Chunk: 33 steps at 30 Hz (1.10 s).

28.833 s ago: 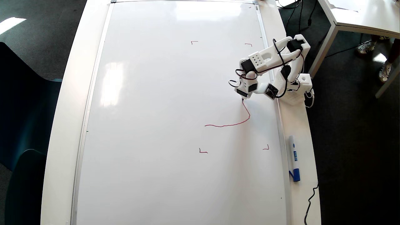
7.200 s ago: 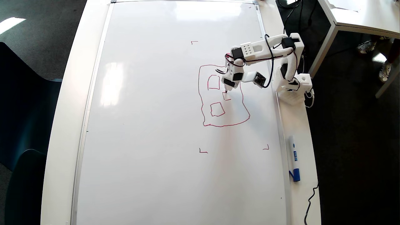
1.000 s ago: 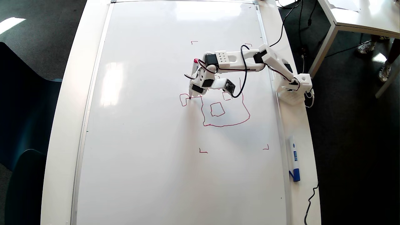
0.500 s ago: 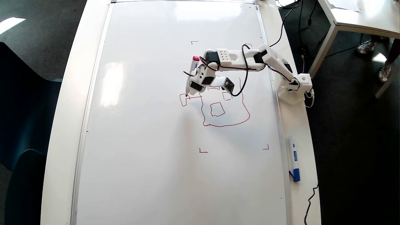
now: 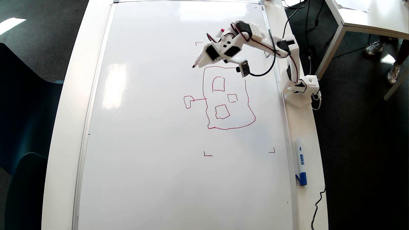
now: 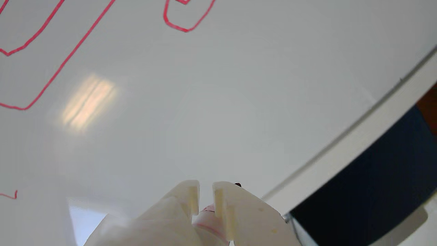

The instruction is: Draw on a whiteboard a robot head using a pen attached to the gripper

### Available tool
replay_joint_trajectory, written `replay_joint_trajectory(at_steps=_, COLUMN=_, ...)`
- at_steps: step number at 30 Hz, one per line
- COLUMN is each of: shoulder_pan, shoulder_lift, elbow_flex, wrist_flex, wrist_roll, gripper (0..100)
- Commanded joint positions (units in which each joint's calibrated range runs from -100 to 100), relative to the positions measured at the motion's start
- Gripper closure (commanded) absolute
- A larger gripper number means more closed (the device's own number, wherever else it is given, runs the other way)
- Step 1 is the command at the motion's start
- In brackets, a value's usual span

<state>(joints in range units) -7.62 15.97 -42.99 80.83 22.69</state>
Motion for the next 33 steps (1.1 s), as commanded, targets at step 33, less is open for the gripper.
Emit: replay_joint_trajectory(at_steps=33, shoulder_pan=6.7, shoulder_lift=-77.9, elbow_flex=91.8, wrist_flex=-91.6, wrist_roll=-6.2, gripper=99)
